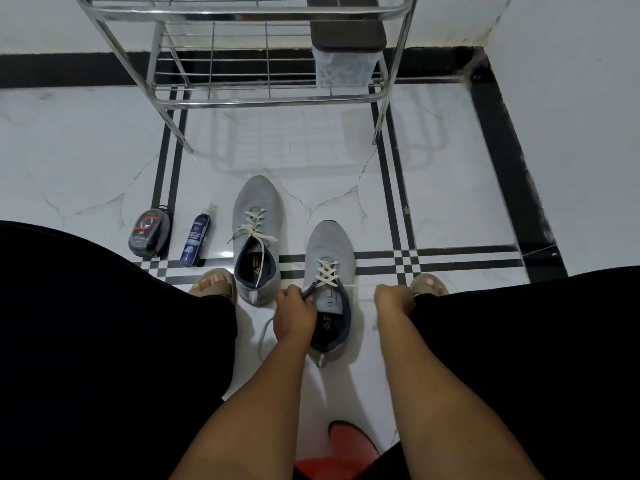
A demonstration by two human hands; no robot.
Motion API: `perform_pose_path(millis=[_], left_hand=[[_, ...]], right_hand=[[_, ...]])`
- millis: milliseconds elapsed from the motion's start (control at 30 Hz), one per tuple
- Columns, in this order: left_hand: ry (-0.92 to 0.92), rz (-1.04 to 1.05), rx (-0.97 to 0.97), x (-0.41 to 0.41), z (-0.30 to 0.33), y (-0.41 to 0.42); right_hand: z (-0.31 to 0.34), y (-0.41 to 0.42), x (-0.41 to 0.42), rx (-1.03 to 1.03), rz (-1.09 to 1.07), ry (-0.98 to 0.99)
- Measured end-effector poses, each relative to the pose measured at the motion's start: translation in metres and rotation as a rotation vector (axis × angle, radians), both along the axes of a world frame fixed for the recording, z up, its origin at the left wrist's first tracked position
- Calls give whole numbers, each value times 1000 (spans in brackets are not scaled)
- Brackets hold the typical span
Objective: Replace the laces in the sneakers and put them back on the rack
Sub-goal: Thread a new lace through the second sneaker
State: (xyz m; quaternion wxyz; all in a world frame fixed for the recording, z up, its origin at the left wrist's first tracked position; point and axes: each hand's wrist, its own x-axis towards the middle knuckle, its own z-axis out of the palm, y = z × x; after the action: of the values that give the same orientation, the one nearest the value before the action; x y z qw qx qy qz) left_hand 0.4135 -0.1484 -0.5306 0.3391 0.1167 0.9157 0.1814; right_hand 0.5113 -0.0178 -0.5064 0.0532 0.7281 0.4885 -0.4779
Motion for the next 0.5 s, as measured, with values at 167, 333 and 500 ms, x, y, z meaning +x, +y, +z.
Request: perform_pose_path(millis=[167,333,500], left_hand=[[-49,8,102,0,-4,-1],[-61,115,201,-8,-8,3],[-111,262,173,-17,-20,2]], right_hand=[[0,-8,-2,13,191,-171],[-10,-13,-22,74,523,23],[-19,-10,-17,76,415,-86]])
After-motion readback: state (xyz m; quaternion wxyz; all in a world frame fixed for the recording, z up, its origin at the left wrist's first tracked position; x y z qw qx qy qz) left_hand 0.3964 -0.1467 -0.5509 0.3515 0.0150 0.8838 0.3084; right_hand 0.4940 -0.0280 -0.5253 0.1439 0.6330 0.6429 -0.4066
